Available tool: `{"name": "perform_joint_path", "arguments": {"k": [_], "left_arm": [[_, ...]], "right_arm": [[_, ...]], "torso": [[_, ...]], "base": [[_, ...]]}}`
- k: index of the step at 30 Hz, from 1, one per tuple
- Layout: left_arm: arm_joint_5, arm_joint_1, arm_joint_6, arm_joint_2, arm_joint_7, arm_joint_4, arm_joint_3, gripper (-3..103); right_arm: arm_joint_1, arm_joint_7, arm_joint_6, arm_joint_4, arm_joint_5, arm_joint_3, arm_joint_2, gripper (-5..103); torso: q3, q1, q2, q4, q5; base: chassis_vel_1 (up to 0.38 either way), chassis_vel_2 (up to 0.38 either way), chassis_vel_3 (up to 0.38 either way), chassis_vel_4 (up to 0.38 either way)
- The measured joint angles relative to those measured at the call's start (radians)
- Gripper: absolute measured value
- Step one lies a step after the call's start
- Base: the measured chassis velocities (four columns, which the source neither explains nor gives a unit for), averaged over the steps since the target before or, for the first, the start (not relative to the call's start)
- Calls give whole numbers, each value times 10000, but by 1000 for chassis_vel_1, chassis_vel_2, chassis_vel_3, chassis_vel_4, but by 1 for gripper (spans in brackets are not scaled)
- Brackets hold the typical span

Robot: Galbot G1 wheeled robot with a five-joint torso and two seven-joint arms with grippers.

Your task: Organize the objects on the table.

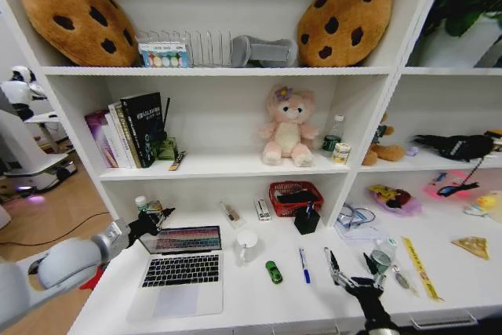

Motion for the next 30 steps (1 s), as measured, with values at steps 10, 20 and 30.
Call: {"name": "perform_joint_path", "arguments": {"k": [10,20,30], "left_arm": [[269,236,59,69,-76,-265,302,0],[757,1192,96,-792,-412,-739,-184,0],[2666,4419,-236,-3042,-497,-1859,-1831,0]], "right_arm": [[126,124,14,-47,-15,-5,-9,100],[372,234,-228,-24,-9,-126,-14,100],[498,407,-488,92,118,-145,-142,100]], "torso": [[-1,0,0,2,1],[-3,-1,2,4,4],[0,1,0,-8,-7]], "base": [[0,0,0,0],[0,0,0,0],[0,0,0,0]]}}
